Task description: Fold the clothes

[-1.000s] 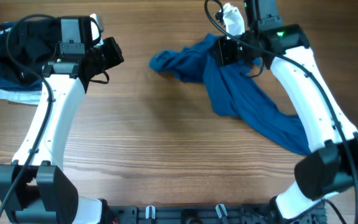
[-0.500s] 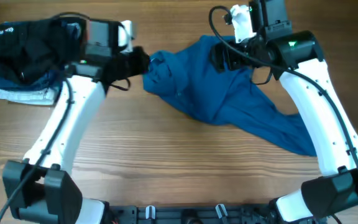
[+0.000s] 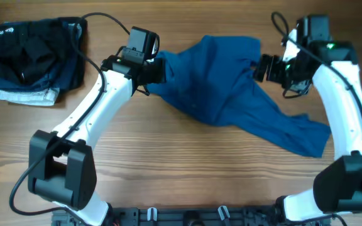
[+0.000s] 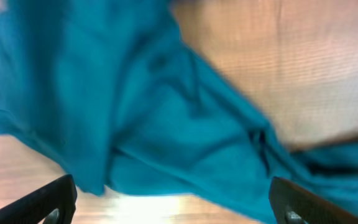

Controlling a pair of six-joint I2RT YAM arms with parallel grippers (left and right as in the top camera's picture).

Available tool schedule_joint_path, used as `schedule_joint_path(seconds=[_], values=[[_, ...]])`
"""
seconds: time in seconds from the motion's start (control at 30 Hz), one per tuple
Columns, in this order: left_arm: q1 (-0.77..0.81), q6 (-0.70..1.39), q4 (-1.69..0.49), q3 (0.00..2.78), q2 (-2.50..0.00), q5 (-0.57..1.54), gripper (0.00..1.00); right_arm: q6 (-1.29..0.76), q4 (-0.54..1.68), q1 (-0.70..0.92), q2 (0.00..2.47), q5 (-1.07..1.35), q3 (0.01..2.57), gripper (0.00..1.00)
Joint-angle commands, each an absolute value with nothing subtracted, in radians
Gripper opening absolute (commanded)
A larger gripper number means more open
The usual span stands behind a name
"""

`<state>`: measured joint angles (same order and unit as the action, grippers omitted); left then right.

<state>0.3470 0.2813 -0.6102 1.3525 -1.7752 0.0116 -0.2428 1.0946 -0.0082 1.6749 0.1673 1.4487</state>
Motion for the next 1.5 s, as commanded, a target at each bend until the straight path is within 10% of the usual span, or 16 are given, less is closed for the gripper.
schedule_joint_path(seconds=[0.0, 0.53, 0.63, 0.77, 1.0, 1.1, 1.47], values=[[0.345, 0.268, -0.589, 1.367, -1.779, 0.002, 0.69, -0.353, 1.044, -0.008, 1.667, 0.133, 1.306, 1.0], [0.344, 0.266, -0.535, 1.367, -1.779, -0.013, 0.72, -0.418, 0.97, -0.317, 1.384, 0.04, 0.95, 0.89], [0.344, 0.27, -0.527, 1.367, -1.779, -0.013, 0.66, -0.424, 0.798, -0.318, 1.384, 0.068, 0.854, 0.72], [0.345, 0.278, -0.551, 1.367, -1.779, -0.008, 0.51, -0.422, 0.656, -0.318, 1.384, 0.068, 0.765, 0.04], [0.345, 0.277, -0.599, 1.367, -1.779, 0.009, 0.43, -0.364, 0.614, -0.318, 1.383, 0.159, 0.752, 0.04], [0.345, 0.27, -0.619, 1.356, -1.812, 0.027, 0.5, -0.318, 0.659, -0.318, 1.383, 0.16, 0.751, 0.27], [0.345, 0.266, -0.492, 1.356, -2.088, 0.093, 0.39, -0.26, 0.642, -0.318, 1.383, 0.212, 0.752, 0.57]])
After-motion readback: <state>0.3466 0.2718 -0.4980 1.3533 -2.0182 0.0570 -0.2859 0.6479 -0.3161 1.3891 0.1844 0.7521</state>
